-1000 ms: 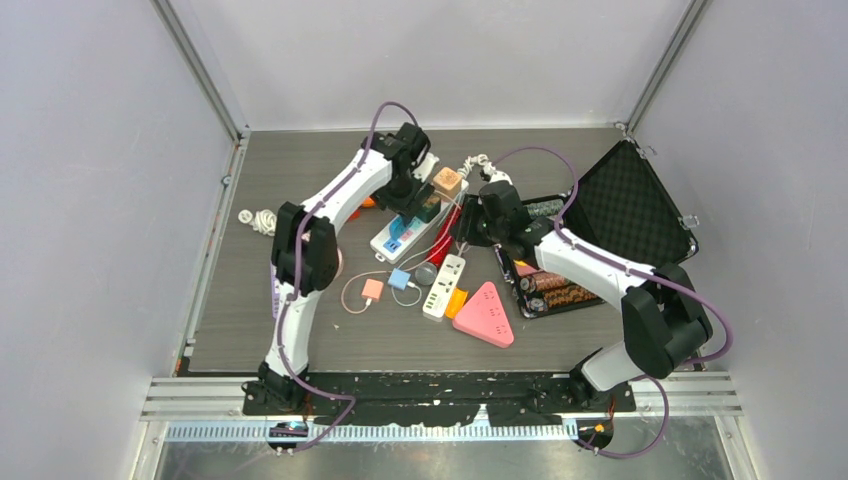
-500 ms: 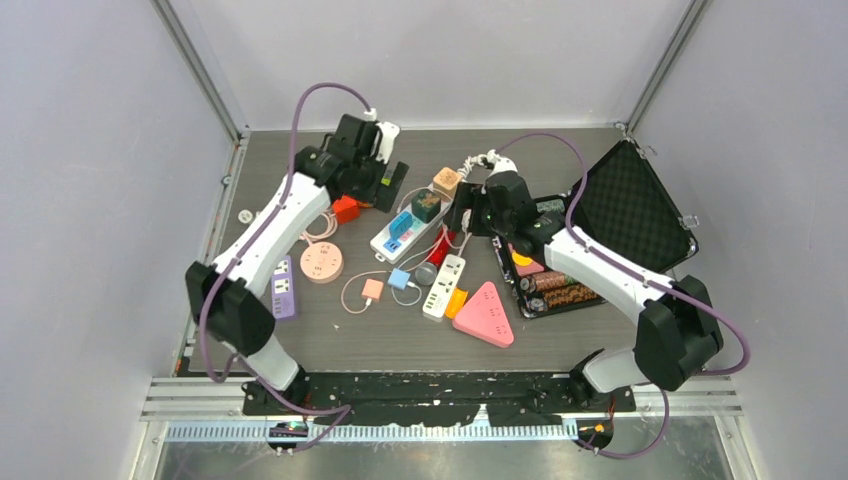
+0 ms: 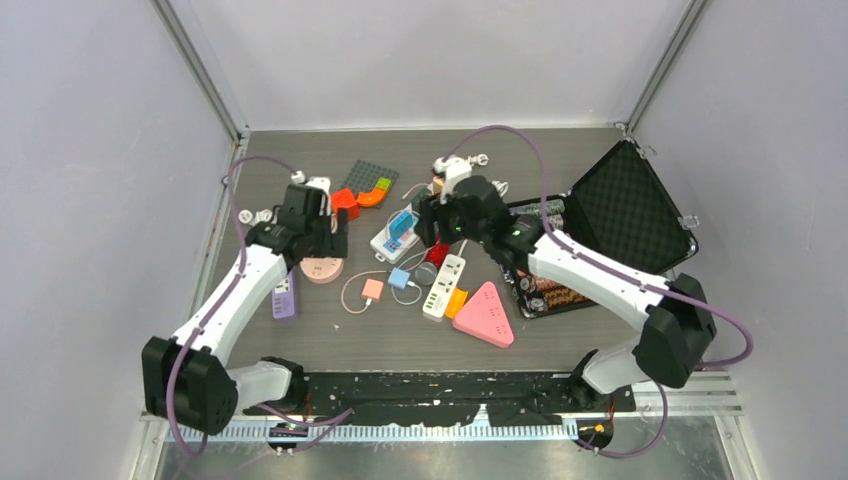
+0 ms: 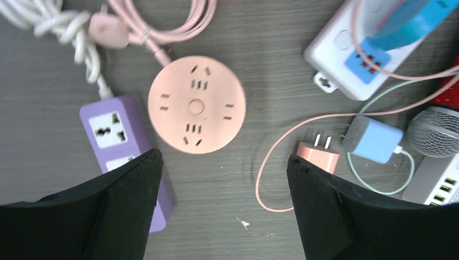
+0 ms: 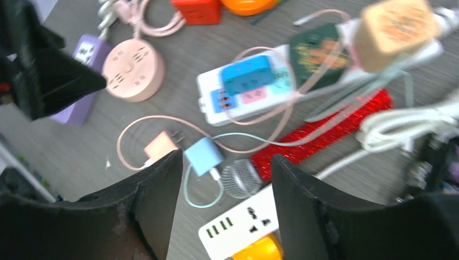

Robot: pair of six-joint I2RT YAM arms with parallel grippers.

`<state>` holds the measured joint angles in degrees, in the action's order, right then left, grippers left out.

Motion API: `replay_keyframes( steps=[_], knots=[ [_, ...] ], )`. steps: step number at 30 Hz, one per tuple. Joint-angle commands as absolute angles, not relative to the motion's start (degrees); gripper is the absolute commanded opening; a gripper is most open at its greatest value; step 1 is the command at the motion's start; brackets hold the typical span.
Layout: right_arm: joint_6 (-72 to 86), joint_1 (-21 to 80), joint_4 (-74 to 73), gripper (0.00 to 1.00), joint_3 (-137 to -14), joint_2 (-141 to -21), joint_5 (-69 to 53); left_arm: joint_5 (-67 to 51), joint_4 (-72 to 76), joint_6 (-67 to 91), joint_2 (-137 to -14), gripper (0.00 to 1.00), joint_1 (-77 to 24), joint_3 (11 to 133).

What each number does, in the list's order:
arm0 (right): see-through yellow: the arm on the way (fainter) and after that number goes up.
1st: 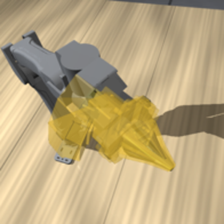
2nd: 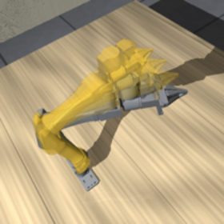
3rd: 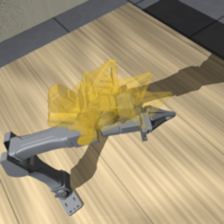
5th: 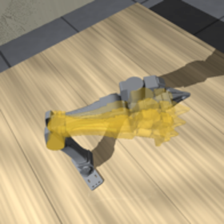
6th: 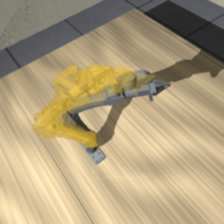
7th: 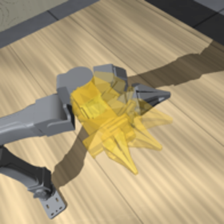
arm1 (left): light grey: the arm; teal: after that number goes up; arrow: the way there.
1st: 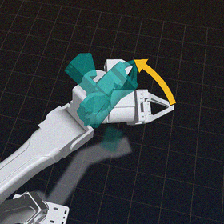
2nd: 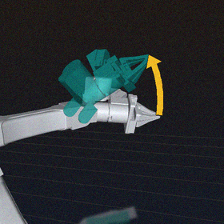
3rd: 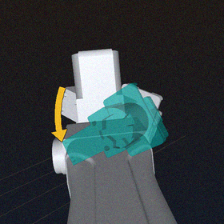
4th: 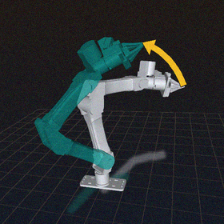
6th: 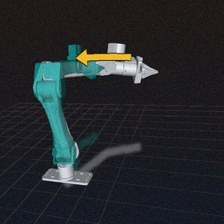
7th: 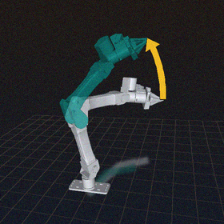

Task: Insert the plug
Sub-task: Pick up the plug from the center of the board.

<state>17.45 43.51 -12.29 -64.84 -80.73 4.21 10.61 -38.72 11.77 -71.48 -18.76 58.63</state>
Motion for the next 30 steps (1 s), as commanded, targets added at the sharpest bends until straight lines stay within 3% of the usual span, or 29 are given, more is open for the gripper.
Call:
replay_keyframes(
  steps=[1,4,7,12,18,25,30],
  knots=[
    [7.9,50.7,-10.7,0.61,-70.2,-86.0,-0.1,4.6,-33.7,19.0,-66.1,0.82,-12.4,53.2],
    [4.4,53.4,-10.1,0.47,-71.8,-90.6,-3.3,1.9,-34.2,20.0,-65.5,0.77,-10.1,51.6],
    [2.1,55.5,-11.1,0.43,-74.5,-95.4,-5.9,2.1,-35.5,20.3,-65.4,0.76,-9.9,51.8],
    [-2.2,57.2,-14.2,0.6,-77.2,-101.0,-5.4,1.9,-36.1,21.2,-64.4,0.78,-9.3,51.8],
    [-4.5,57.5,-18.7,0.69,-81.0,-107.7,4.3,1.2,-36.4,22.0,-64.2,0.78,-8.3,51.8],
    [-7.8,57.5,-20.9,0.71,-82.8,-112.6,7.7,1.2,-36.8,21.4,-63.9,0.8,-7.4,52.0],
    [-9.3,57.4,-23.4,0.69,-84.3,-115.7,2.0,0.9,-36.8,21.1,-63.8,0.8,-7.3,51.8]
  ],
)
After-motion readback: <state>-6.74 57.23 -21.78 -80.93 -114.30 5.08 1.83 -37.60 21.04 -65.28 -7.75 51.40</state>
